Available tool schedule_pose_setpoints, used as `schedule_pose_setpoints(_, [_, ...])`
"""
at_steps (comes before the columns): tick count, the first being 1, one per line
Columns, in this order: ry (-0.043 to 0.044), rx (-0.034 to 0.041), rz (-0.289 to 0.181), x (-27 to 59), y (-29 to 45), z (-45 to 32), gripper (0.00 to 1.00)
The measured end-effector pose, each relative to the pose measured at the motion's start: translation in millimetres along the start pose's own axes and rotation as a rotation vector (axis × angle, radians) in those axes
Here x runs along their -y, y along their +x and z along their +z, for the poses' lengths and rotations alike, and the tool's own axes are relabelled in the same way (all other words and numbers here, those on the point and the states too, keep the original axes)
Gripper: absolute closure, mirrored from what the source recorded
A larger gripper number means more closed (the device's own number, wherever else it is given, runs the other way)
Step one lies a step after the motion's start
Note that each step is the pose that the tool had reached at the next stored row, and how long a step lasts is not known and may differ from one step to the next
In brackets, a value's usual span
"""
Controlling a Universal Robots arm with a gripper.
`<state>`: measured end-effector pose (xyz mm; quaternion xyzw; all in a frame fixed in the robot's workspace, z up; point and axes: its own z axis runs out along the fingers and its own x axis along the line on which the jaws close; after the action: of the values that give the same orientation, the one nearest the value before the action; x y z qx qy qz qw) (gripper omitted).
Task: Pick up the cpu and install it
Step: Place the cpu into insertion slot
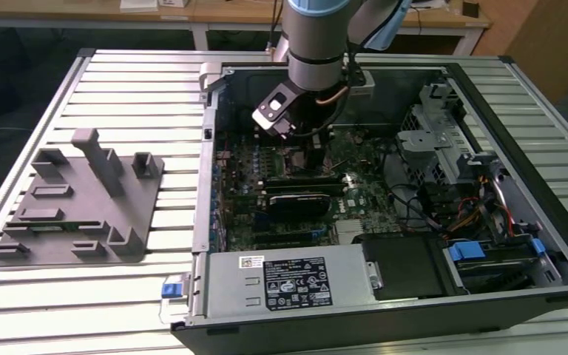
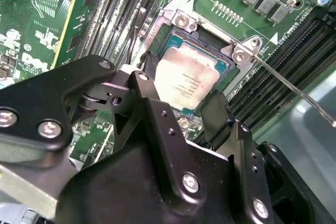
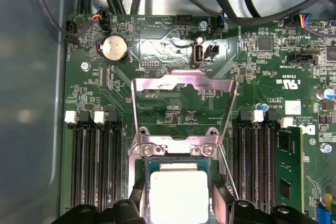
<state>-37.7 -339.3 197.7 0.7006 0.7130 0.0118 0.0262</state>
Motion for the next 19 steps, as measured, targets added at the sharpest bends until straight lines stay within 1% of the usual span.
schedule_pose_setpoints(8, [0.0001,0.0,0.0,-0.4,-0.1,-6.6,0.39])
schedule_pose_setpoints(14, [0.0,-0.0001,0.0,-0.4,-0.1,-7.0,0.39])
schedule_pose_setpoints(16, [0.0,0.0,0.0,-0.4,-0.1,-7.2,0.4])
schedule_pose_setpoints(18, [0.0,0.0,0.0,-0.4,-0.1,-7.4,0.53])
schedule_pose_setpoints(19, [0.0,0.0,0.0,-0.4,-0.1,-7.5,0.53])
